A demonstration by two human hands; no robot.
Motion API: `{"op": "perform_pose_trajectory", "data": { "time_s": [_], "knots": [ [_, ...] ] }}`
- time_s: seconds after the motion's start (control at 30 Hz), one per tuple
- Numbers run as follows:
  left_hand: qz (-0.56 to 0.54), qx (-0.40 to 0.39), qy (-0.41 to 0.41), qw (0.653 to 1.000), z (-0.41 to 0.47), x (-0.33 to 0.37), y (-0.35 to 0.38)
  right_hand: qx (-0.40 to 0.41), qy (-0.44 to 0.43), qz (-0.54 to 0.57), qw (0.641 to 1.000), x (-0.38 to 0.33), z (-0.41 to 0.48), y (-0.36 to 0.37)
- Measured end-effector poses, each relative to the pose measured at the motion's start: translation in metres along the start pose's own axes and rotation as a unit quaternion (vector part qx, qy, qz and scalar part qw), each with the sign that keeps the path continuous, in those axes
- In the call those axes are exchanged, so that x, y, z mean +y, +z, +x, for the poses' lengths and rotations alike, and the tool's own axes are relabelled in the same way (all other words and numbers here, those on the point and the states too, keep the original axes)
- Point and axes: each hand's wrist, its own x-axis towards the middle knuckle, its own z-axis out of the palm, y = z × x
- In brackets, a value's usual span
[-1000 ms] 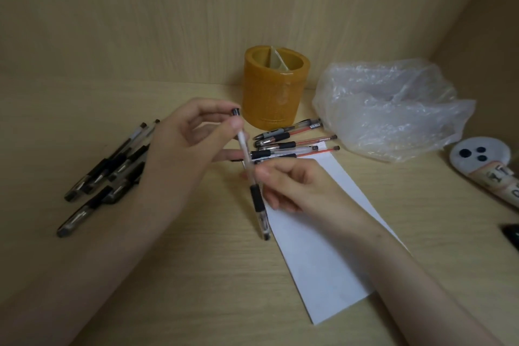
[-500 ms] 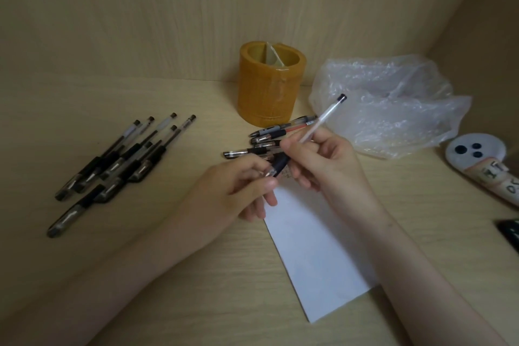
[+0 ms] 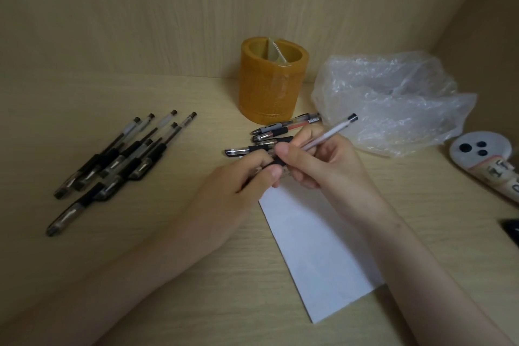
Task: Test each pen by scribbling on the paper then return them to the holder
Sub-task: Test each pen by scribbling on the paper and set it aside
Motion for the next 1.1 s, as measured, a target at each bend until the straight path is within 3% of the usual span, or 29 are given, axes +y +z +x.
{"op": "perform_pose_trajectory", "data": {
  "time_s": [0.4,0.57,0.9,1.1],
  "knots": [
    [-0.157,-0.033,-0.049,0.986,0.005,-0.001,-0.001,-0.035,-0.01,0.009,0.999,-0.001,0.001,-0.006],
    [-0.141,-0.087,-0.041,0.985,0.003,-0.012,-0.002,-0.036,-0.014,-0.016,0.999,-0.001,0.0,-0.005],
    [-0.142,-0.081,-0.047,0.985,0.002,-0.011,0.0,-0.089,-0.018,0.027,0.995,-0.003,-0.002,-0.001],
    [-0.2,-0.076,-0.044,0.976,0.006,-0.006,-0.001,-0.078,-0.021,-0.009,0.997,0.001,0.0,-0.004]
  ]
}}
